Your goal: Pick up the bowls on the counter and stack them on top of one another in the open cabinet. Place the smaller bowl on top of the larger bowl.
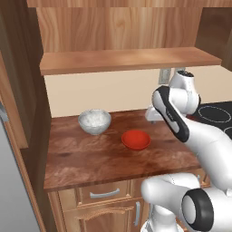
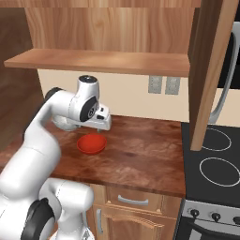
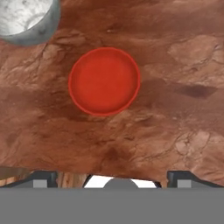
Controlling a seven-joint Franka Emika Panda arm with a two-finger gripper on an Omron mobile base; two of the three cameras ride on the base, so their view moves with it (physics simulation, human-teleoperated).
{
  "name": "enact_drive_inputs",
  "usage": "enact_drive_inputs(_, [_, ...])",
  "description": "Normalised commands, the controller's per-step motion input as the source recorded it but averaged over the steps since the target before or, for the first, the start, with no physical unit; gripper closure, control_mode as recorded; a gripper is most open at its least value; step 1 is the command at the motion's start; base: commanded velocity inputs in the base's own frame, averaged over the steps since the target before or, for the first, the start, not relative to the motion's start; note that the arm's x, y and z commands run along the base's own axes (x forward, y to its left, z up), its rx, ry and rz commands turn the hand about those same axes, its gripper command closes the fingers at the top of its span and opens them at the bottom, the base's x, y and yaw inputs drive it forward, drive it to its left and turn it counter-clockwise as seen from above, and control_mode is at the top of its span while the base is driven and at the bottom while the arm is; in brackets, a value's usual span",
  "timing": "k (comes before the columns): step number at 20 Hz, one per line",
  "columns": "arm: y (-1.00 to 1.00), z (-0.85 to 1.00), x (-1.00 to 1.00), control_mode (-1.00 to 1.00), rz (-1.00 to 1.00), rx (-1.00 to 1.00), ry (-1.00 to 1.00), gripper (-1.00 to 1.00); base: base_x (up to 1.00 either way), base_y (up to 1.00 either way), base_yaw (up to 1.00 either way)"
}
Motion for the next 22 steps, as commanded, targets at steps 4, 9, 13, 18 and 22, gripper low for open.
enact_drive_inputs(4, [0.03,-0.45,0.20,-1.00,0.00,0.00,0.05,-1.00,0.00,0.00,0.00])
enact_drive_inputs(9, [0.04,-0.44,0.31,-1.00,0.00,0.00,0.08,-1.00,0.00,0.00,0.00])
enact_drive_inputs(13, [0.00,-0.40,0.29,-1.00,0.00,0.00,0.04,-1.00,0.00,0.00,0.00])
enact_drive_inputs(18, [0.00,-0.34,0.29,-1.00,0.00,0.00,0.00,-1.00,0.00,0.00,0.00])
enact_drive_inputs(22, [0.00,-0.26,0.27,-1.00,-0.03,0.00,-0.05,-1.00,0.00,0.00,0.00])
